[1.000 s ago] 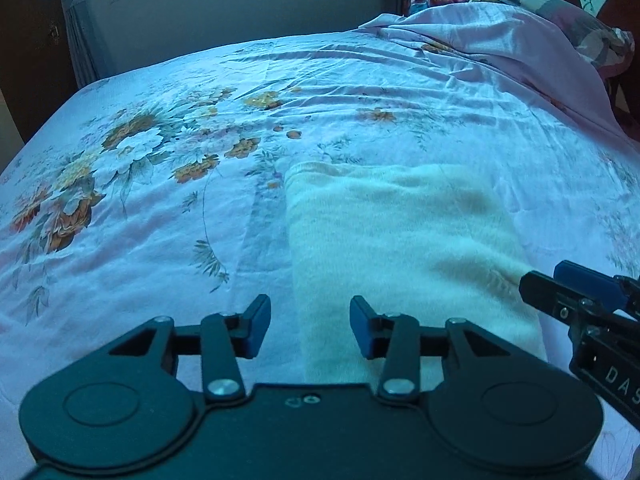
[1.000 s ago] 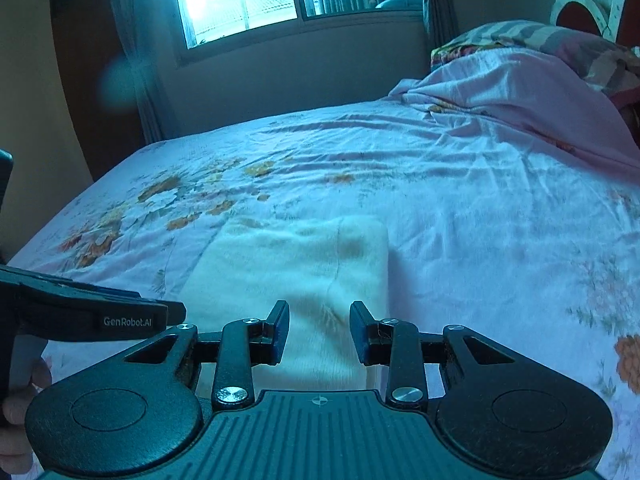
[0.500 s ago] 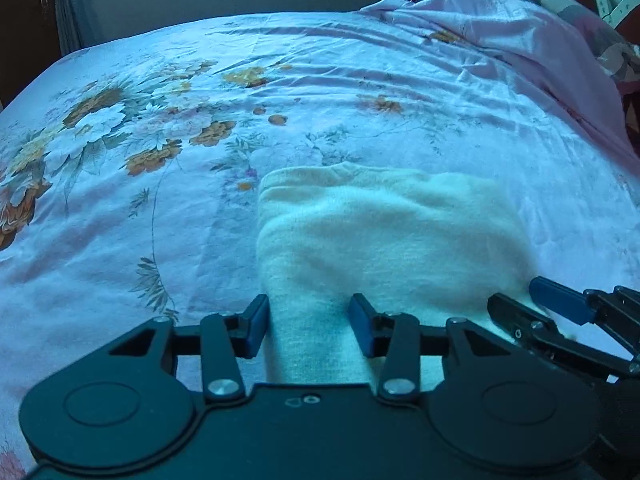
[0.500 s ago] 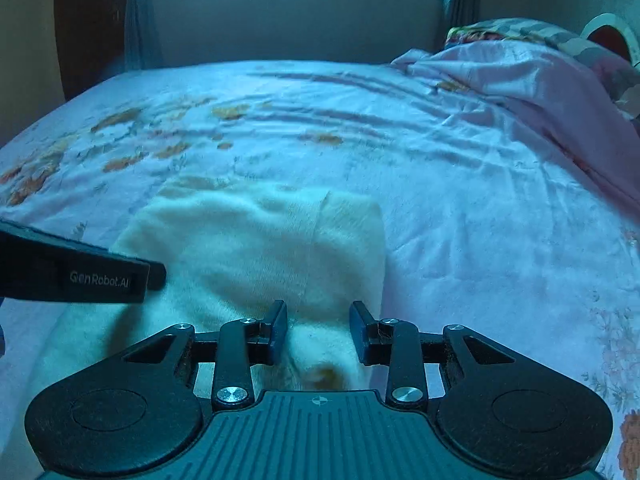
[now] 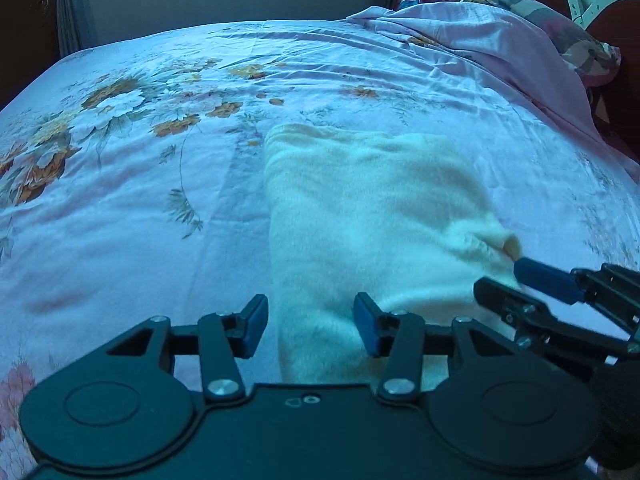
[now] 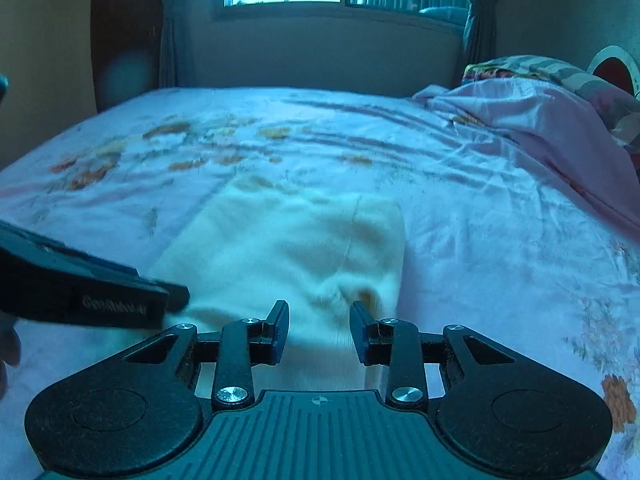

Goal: Fold small clothes

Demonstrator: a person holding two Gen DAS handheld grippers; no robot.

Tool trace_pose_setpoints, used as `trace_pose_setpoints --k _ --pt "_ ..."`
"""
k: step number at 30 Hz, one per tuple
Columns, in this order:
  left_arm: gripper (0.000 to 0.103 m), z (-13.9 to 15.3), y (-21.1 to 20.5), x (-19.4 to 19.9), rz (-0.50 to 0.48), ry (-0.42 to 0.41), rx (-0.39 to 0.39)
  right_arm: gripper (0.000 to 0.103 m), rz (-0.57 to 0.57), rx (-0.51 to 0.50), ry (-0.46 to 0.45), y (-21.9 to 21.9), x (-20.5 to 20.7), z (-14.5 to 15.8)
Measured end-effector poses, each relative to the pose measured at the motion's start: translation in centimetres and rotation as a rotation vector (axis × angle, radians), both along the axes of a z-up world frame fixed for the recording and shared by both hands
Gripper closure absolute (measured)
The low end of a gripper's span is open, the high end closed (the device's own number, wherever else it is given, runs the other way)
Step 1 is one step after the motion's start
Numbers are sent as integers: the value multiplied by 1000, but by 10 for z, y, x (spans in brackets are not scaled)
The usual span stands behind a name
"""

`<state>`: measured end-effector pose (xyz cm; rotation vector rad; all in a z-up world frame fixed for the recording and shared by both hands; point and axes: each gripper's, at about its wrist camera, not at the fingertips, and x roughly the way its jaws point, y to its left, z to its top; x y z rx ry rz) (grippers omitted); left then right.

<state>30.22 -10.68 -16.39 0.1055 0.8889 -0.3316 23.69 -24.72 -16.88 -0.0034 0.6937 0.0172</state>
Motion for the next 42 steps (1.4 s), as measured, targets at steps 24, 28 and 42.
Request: trace_pose_setpoints --k 24,28,42 --pt "57 11 19 -51 -27 50 -9 32 -98 225 74 -19 -72 2" --pt "56 13 30 -40 -10 86 -50 32 -93 245 53 -23 -69 8" --pt "48 -18 37 38 15 260 -275 32 -174 610 127 -86 15 -24"
